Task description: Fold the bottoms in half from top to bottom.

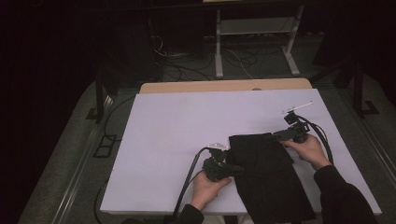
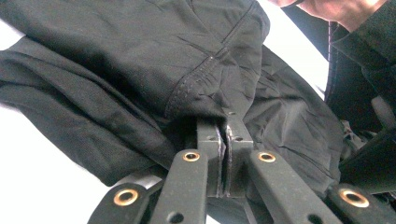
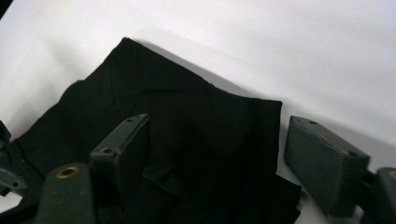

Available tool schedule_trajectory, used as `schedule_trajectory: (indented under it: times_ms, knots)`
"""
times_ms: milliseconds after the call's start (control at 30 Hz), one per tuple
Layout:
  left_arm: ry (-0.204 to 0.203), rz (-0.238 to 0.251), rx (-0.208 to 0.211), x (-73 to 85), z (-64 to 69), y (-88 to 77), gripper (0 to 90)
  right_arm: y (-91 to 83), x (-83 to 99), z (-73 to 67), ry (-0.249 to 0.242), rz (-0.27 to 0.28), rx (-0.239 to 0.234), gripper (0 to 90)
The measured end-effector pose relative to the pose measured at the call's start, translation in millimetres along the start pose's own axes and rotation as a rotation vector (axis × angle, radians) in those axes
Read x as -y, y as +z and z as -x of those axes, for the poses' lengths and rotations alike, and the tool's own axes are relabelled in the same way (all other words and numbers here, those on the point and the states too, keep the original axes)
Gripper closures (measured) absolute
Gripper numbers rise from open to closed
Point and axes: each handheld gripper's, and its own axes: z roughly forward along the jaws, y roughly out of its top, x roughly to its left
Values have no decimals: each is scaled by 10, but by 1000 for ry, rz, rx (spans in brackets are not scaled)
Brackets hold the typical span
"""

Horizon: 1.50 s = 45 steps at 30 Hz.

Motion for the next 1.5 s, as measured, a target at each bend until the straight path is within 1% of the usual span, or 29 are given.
schedule_trajectory:
  times_ms: [100,233,300,367,400,533,600,667,733,867,933,1067,1100,1200,1367,1500]
  knots:
    - [-2,-1,-2,3,0,4,863,20,22,9,-2,-7,-12,259]
    - [-1,-2,-2,6,2,9,863,32,47,16,-4,-1,-27,336]
    - [-1,-4,-3,8,3,11,863,33,50,20,-2,0,-28,416]
    - [-2,-3,-3,9,2,13,863,37,49,18,-4,-4,-32,474]
    - [-1,-4,-3,9,1,14,863,36,48,11,-6,0,-25,525]
    - [-1,-5,-3,9,1,20,863,27,40,-7,-2,7,-44,684]
    - [-1,-4,-2,10,3,26,863,25,35,-22,-5,2,-48,739]
    - [0,-4,-2,12,3,30,863,22,33,-37,-4,10,-41,759]
    - [1,-6,-1,15,5,35,863,17,31,-41,-1,22,-47,796]
    - [3,-5,0,15,9,36,863,-2,26,-40,33,30,-60,815]
    - [3,-5,-1,15,8,37,863,-24,23,-47,38,37,-69,817]
    - [3,-5,0,18,14,50,863,-93,23,-71,65,66,-99,820]
    - [5,-5,-2,20,17,55,862,-108,25,-76,65,74,-104,820]
    - [6,-6,-2,22,25,68,862,-159,33,-98,90,97,-127,820]
    - [12,-12,-2,27,35,83,861,-248,40,-176,98,130,-160,819]
    - [13,-14,-6,28,41,84,860,-309,46,-242,89,145,-163,820]
